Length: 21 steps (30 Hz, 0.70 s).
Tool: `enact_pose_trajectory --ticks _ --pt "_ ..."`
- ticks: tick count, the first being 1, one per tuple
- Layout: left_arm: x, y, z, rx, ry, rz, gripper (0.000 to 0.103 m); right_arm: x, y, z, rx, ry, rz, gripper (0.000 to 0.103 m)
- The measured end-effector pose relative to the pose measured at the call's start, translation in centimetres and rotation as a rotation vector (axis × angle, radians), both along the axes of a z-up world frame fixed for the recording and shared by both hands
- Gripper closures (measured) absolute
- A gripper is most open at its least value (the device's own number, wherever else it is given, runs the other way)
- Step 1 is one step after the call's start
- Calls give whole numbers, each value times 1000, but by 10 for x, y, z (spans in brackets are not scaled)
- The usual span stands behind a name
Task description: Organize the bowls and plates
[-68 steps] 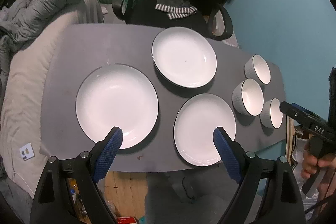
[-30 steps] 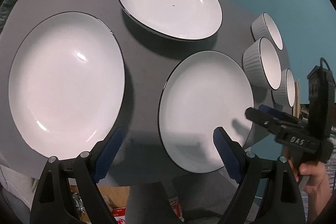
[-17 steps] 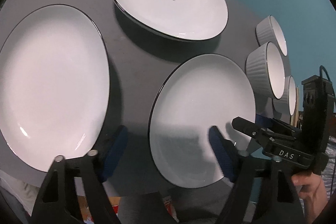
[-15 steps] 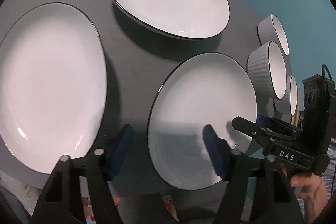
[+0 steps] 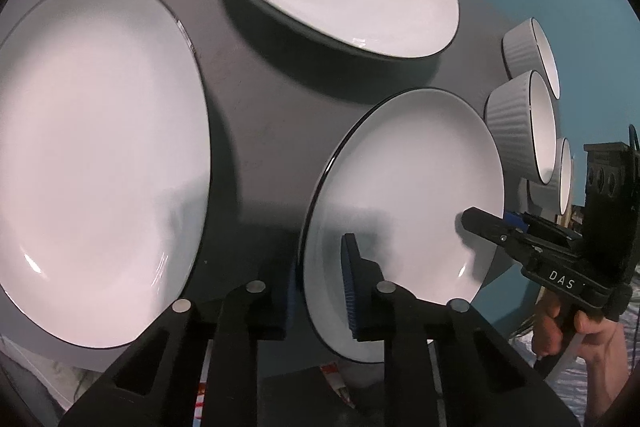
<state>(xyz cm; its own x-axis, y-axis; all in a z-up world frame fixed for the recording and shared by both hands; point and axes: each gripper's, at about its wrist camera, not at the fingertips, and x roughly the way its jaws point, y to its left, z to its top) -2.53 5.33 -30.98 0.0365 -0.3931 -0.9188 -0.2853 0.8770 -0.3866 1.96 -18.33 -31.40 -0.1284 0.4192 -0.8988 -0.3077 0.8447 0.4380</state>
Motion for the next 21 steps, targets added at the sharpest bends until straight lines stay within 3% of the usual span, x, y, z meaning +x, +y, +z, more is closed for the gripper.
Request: enact_pose_trajectory --ticks 8,16,21 --pt "-6 -4 -8 -29 -12 -17 89 -1 2 2 14 -22 38 76" --pt "-8 1 -9 -43 -22 -80 90 12 4 -4 42 67 -20 90" --pt "3 -7 -11 -59 -7 -102 90 11 11 -6 42 96 8 90"
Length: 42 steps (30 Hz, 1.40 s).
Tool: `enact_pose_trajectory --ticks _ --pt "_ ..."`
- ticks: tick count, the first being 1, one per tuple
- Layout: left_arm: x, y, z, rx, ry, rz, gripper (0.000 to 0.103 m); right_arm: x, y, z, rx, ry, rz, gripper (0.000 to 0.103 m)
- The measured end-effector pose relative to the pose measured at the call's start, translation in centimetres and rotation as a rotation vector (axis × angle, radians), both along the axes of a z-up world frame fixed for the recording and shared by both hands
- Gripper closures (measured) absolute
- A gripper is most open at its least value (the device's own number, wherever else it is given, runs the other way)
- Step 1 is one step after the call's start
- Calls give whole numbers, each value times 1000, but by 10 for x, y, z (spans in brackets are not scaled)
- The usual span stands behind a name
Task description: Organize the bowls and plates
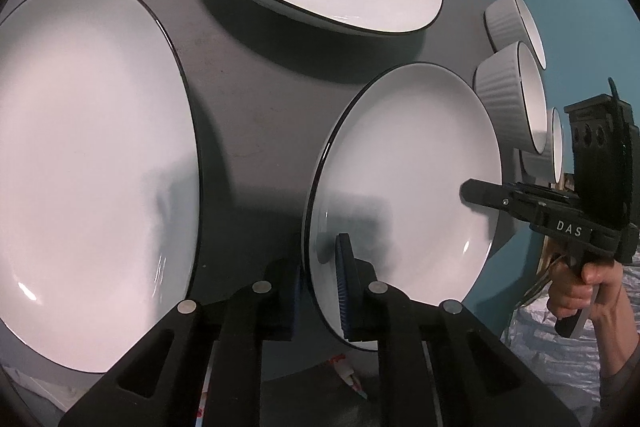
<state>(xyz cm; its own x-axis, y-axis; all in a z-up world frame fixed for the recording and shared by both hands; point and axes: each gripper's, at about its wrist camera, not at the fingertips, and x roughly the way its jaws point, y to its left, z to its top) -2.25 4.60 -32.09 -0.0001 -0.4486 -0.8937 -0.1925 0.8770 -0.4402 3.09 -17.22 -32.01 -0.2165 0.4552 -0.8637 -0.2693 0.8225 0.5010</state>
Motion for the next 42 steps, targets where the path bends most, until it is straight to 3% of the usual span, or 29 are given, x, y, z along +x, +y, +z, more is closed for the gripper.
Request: enact_pose_trajectory --ticks 14,26,42 --pt "0 9 -2 -40 26 55 90 7 2 -5 25 67 17 90" --pt "-1 11 2 4 53 46 90 3 13 -3 17 72 4 91" --pt "13 14 40 45 -9 40 89 14 24 30 22 32 3 91"
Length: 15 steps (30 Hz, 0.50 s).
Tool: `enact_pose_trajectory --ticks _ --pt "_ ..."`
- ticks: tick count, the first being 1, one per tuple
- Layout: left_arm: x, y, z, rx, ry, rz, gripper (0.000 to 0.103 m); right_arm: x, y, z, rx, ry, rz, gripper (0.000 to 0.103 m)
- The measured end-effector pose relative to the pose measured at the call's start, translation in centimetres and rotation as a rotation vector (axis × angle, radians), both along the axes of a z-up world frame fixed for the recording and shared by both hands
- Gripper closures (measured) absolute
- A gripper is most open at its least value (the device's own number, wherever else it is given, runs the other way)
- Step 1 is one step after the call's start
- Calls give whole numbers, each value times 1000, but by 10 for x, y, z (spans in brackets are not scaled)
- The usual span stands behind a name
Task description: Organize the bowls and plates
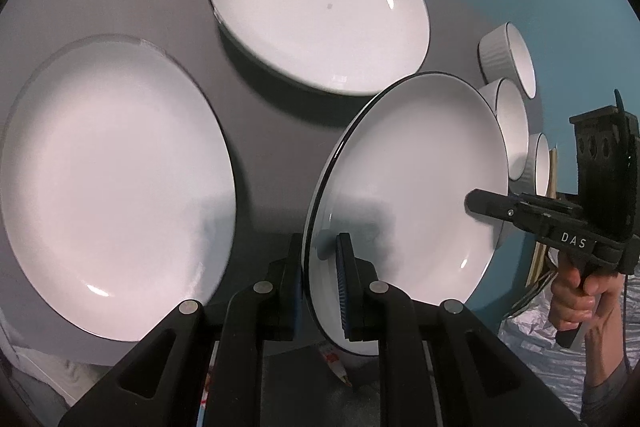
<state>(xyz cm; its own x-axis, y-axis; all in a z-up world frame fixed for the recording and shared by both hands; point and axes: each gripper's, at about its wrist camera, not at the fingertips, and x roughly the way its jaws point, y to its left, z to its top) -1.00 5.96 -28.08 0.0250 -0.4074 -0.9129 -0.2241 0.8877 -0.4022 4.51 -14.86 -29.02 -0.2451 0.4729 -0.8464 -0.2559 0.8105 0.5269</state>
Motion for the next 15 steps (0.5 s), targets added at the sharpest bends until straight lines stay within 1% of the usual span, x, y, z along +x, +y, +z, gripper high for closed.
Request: enact_pose_trajectory --ticks 2,7,11,15 --pt "5 4 5 9 -11 3 89 4 4 4 2 -16 5 91" --pt "20 18 16 21 -36 13 89 18 16 10 14 -25 0 91" --pt "32 30 18 26 -49 25 89 30 30 13 18 -36 12 91" --pt "48 46 20 38 -57 56 89 46 50 14 20 -51 35 91"
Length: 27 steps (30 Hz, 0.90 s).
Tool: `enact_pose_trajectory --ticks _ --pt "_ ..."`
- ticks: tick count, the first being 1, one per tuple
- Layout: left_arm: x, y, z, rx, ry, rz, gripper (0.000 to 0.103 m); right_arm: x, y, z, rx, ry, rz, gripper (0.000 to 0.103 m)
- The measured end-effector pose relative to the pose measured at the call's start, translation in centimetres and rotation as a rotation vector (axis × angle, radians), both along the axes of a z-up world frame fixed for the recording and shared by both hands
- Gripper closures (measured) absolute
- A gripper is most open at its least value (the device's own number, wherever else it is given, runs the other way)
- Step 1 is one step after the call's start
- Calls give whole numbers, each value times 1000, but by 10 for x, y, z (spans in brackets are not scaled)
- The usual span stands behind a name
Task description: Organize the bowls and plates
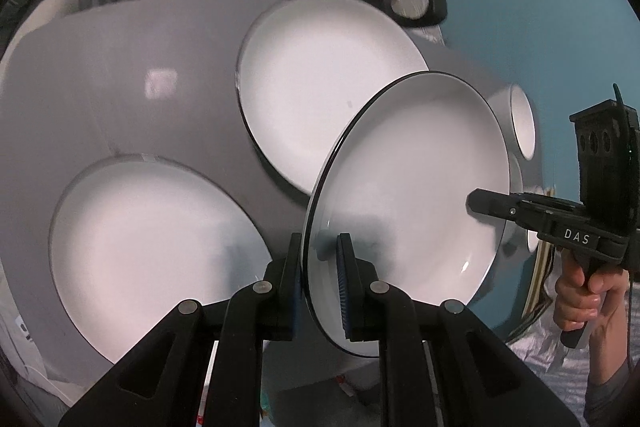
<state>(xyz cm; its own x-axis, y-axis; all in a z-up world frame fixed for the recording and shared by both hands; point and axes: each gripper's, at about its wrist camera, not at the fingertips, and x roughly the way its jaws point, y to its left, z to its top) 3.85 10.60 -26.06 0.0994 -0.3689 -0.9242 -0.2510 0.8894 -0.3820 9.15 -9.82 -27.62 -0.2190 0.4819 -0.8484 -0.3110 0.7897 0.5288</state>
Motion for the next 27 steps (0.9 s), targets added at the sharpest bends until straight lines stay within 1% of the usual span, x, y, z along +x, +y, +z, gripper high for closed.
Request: enact_pose_trajectory --ticks 7,13,19,22,27 --pt "31 24 -5 19 3 39 88 32 30 -5 14 2 22 91" --pt "60 35 -14 39 23 52 87 57 40 -12 12 17 35 91" --pt "76 41 -26 54 58 52 87 75 45 -25 1 52 48 90" --pt "81 40 -24 84 53 38 87 82 45 -30 -8 68 54 90" --pt "85 39 -28 122 78 28 85 87 50 -32 -14 83 56 89"
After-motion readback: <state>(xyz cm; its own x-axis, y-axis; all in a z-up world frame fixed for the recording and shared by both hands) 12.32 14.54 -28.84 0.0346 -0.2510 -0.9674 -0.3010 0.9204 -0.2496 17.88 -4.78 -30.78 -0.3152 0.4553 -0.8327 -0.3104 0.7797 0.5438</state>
